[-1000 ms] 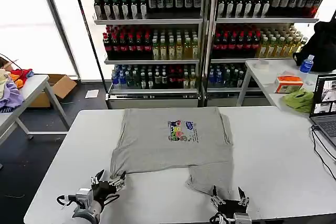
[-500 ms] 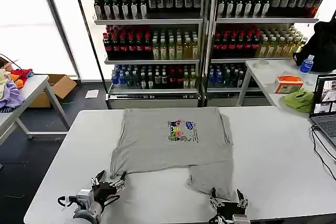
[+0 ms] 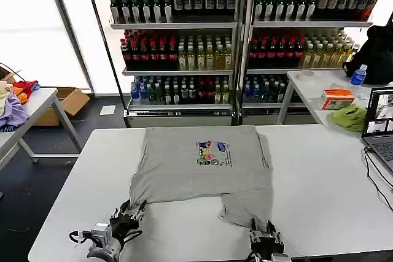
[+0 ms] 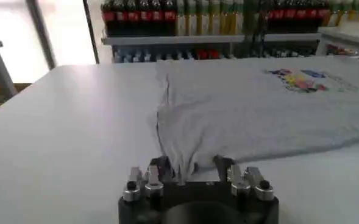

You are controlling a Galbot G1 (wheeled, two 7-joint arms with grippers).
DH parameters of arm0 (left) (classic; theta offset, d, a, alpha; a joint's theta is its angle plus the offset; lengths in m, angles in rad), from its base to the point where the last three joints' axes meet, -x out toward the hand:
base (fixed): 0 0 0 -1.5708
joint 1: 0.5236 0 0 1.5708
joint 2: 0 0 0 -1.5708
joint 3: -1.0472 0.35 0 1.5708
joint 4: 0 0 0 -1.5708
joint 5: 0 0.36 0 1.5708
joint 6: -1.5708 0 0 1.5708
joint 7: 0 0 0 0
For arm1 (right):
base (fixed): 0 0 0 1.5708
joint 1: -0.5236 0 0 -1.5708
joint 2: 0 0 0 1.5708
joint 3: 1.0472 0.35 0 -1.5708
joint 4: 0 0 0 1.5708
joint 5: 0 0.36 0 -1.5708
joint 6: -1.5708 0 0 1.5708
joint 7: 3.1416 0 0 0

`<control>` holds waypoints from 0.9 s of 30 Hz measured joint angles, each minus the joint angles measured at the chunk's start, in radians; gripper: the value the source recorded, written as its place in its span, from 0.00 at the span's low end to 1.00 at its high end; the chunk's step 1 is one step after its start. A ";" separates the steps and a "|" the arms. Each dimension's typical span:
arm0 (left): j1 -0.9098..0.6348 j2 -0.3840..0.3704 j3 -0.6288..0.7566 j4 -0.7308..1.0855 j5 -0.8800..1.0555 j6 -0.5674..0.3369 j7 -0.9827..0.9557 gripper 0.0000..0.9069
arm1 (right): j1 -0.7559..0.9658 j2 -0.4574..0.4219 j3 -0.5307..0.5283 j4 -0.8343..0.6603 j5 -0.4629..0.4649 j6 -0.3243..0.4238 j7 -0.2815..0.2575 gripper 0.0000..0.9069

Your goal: Fold and organize the clothes.

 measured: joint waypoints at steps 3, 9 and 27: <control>-0.003 0.000 0.001 0.003 0.001 0.001 0.003 0.00 | 0.006 0.003 -0.002 -0.003 0.009 0.009 0.000 0.00; -0.001 -0.003 0.005 -0.006 0.000 -0.003 0.010 0.00 | 0.005 -0.002 -0.009 -0.001 -0.004 0.030 -0.011 0.00; -0.039 -0.035 -0.008 -0.070 -0.007 -0.090 0.007 0.00 | 0.101 -0.007 0.037 0.074 -0.145 0.072 -0.104 0.00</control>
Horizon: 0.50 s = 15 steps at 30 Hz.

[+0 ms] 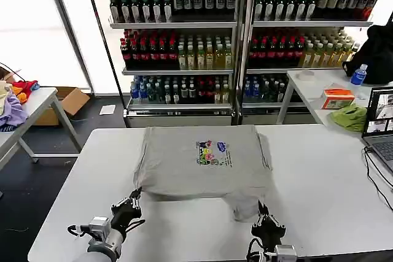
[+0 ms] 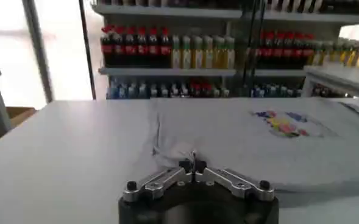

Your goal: Fold and organize the clothes.

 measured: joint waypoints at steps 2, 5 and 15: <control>-0.013 0.001 0.002 0.003 -0.004 -0.010 0.001 0.00 | 0.033 -0.002 0.008 -0.014 -0.003 0.000 -0.010 0.00; -0.040 0.002 0.008 0.019 -0.015 -0.020 0.003 0.00 | 0.090 -0.006 0.016 -0.043 -0.004 0.001 -0.024 0.00; -0.180 0.003 0.030 0.132 -0.060 -0.044 0.002 0.00 | 0.300 -0.012 0.007 -0.200 -0.003 0.005 -0.060 0.00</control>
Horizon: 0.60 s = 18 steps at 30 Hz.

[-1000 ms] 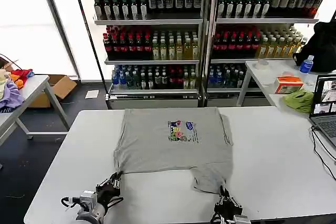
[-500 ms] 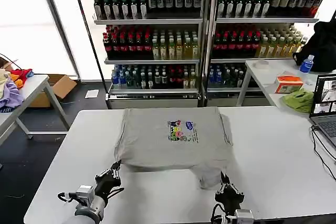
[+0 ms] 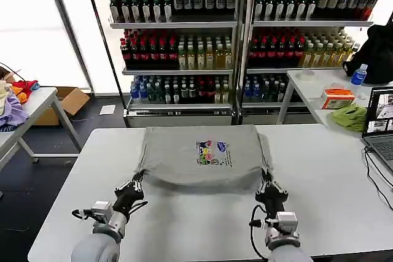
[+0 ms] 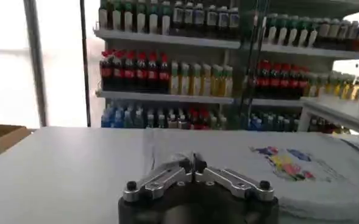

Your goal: Fold and organize the clothes.

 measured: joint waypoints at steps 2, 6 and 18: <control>-0.031 0.001 0.006 0.030 -0.008 -0.002 0.000 0.00 | 0.040 0.002 -0.004 -0.036 0.000 0.001 -0.005 0.00; -0.095 -0.001 0.020 0.095 -0.018 -0.003 0.000 0.00 | 0.117 0.006 -0.015 -0.106 0.001 0.003 -0.012 0.00; -0.256 0.014 0.061 0.260 -0.044 -0.004 0.005 0.00 | 0.291 0.005 -0.043 -0.270 0.032 -0.015 -0.027 0.00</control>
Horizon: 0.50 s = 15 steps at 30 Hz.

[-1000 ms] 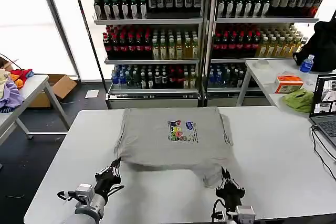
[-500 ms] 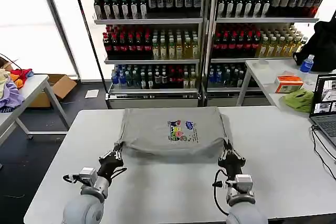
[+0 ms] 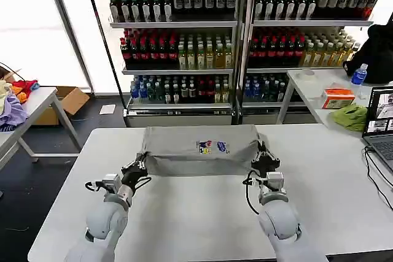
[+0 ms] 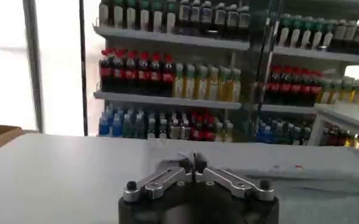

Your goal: Fold and organize the clothes.

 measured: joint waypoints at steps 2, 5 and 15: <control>-0.019 0.004 0.005 0.022 -0.005 0.004 0.003 0.00 | 0.021 0.001 -0.004 -0.021 0.005 -0.005 -0.003 0.00; -0.044 0.008 0.010 0.053 -0.011 0.009 0.007 0.00 | 0.049 0.003 -0.012 -0.050 0.013 -0.013 -0.006 0.00; -0.102 0.019 0.030 0.129 -0.015 0.039 0.014 1.00 | 0.119 0.017 -0.044 -0.134 0.037 -0.048 -0.009 1.00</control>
